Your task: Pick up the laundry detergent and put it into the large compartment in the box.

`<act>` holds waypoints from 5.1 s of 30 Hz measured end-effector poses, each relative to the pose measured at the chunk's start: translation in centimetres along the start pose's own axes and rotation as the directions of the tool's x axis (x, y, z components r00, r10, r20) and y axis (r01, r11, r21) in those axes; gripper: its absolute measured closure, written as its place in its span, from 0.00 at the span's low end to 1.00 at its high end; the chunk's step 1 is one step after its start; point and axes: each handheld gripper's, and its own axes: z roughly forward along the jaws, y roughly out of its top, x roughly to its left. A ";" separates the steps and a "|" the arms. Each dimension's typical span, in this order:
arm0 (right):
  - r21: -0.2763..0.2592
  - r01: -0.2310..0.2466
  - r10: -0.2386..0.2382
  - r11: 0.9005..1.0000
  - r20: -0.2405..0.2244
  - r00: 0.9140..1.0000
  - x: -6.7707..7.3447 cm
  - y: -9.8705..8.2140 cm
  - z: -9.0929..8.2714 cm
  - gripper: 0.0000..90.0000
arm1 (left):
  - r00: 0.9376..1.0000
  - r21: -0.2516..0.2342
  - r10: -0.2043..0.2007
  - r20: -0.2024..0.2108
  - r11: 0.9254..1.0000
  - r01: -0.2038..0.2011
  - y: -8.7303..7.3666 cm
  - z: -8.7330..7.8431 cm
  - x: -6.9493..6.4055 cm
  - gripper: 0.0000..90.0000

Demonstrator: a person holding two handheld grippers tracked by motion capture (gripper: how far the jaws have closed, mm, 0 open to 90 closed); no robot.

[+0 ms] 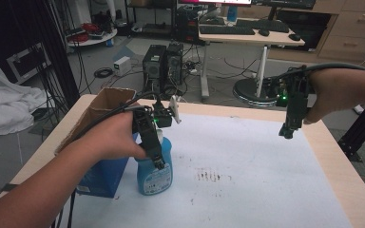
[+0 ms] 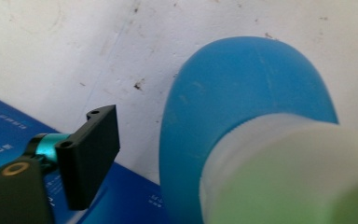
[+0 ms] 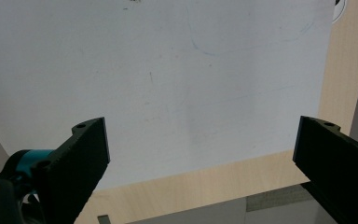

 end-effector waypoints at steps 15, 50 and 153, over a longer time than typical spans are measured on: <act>0.007 0.007 -0.007 1.000 0.006 1.000 0.1 0.1 0.1 0.03 | 1.000 0.013 0.011 0.009 1.000 -0.011 0.2 0.0 -0.4 0.29; 0.000 0.003 -0.003 1.000 0.009 1.000 0.2 0.1 0.1 0.03 | 1.000 0.027 0.021 0.011 0.999 -0.021 0.3 -0.1 -1.0 0.42; -0.020 0.021 -0.021 1.000 0.013 1.000 0.6 1.1 0.6 0.03 | 0.737 0.063 -0.671 -0.084 0.734 0.676 -7.2 -15.6 8.0 0.43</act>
